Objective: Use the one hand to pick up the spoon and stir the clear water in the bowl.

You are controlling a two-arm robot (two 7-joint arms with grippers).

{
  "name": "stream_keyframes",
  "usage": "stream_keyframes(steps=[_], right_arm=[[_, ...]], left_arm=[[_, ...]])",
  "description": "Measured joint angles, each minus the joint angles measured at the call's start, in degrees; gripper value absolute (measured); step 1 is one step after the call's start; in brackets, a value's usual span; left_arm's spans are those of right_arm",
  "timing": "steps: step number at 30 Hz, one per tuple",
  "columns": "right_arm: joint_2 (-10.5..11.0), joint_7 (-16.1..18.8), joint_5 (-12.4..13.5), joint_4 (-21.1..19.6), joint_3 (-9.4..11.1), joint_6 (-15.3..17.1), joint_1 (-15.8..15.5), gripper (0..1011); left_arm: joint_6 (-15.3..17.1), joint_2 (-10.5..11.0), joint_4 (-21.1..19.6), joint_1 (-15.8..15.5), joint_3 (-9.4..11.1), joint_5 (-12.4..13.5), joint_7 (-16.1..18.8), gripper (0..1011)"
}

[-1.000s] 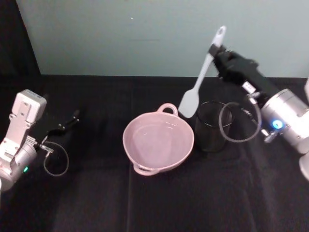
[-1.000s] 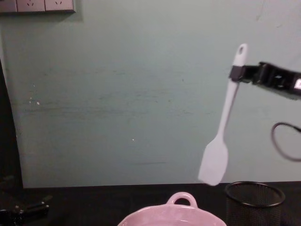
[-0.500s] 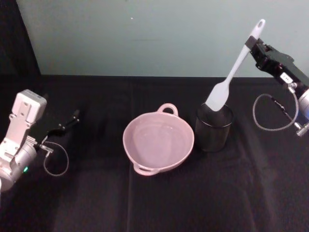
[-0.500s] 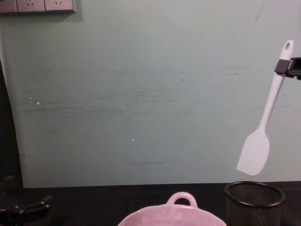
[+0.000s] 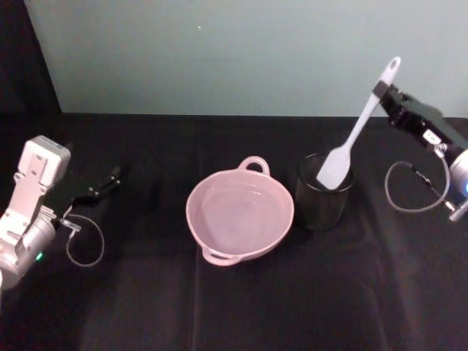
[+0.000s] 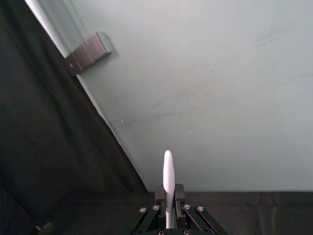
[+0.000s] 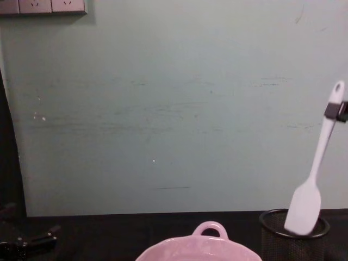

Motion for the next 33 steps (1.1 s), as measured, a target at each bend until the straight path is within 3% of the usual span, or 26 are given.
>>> stream_keyframes(steps=[15, 33], right_arm=[[0.41, 0.66, 0.55, 8.71, -4.16, -2.07, 2.58, 109], [1.35, 1.41, 2.28, 12.23, -7.16, -3.73, 3.67, 109]], left_arm=[[0.0, 0.0, 0.0, 0.0, 0.0, 0.0, 0.0, 1011], [0.0, 0.0, 0.0, 0.0, 0.0, 0.0, 0.0, 1011]])
